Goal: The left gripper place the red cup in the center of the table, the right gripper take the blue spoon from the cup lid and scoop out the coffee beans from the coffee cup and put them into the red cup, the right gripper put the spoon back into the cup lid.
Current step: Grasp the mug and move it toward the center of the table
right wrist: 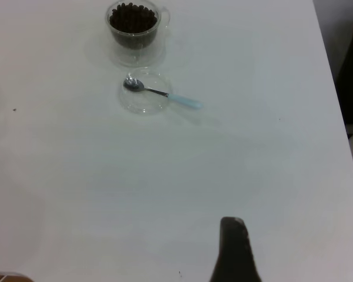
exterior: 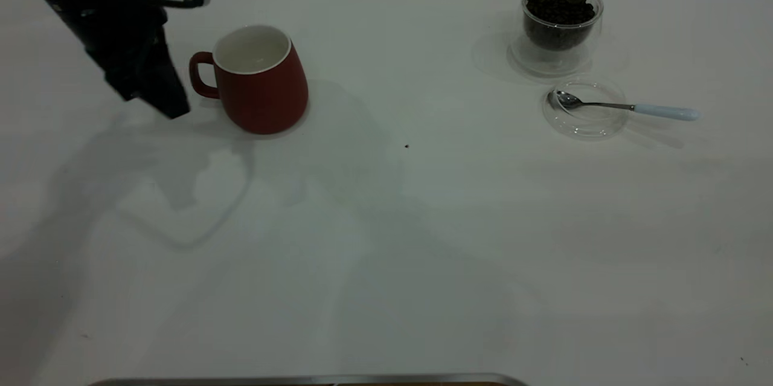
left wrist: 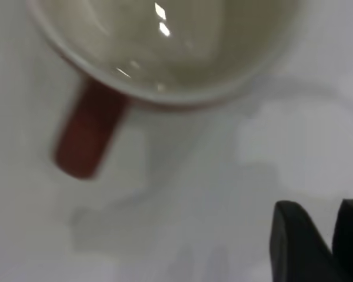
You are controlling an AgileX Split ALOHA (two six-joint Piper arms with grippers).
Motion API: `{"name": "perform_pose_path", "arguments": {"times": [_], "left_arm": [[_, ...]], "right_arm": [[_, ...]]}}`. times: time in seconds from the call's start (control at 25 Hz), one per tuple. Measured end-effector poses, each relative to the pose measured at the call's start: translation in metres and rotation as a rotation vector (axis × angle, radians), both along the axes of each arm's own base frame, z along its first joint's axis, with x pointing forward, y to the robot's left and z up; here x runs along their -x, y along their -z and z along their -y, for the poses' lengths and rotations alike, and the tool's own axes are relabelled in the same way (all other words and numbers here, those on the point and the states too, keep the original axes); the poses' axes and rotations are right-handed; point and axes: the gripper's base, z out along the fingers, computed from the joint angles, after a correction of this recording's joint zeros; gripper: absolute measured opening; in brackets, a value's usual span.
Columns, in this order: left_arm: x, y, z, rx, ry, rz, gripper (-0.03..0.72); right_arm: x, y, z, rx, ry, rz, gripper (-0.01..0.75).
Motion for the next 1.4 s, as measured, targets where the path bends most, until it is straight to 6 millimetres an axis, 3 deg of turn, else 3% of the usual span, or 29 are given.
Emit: {"name": "perform_pose_path", "arguments": {"times": [0.12, 0.28, 0.64, 0.96, 1.4], "left_arm": [[-0.005, 0.0, 0.001, 0.01, -0.033, 0.047, 0.406], [-0.005, 0.0, 0.0, 0.014, -0.061, 0.044, 0.522], [-0.016, -0.002, -0.027, -0.009, -0.163, 0.113, 0.538], [-0.046, -0.023, -0.033, 0.007, -0.182, 0.22, 0.537], [-0.04, 0.018, -0.028, -0.016, -0.078, 0.138, 0.536]], "right_arm": [[0.0, 0.0, 0.0, 0.0, 0.0, 0.0, 0.586], [0.0, 0.0, 0.0, 0.0, 0.0, 0.0, 0.586], [0.0, 0.0, 0.0, 0.0, 0.0, 0.0, 0.586], [0.0, 0.0, 0.0, 0.0, 0.0, 0.0, 0.586], [0.0, 0.0, 0.0, 0.0, 0.0, 0.0, 0.586]]}}
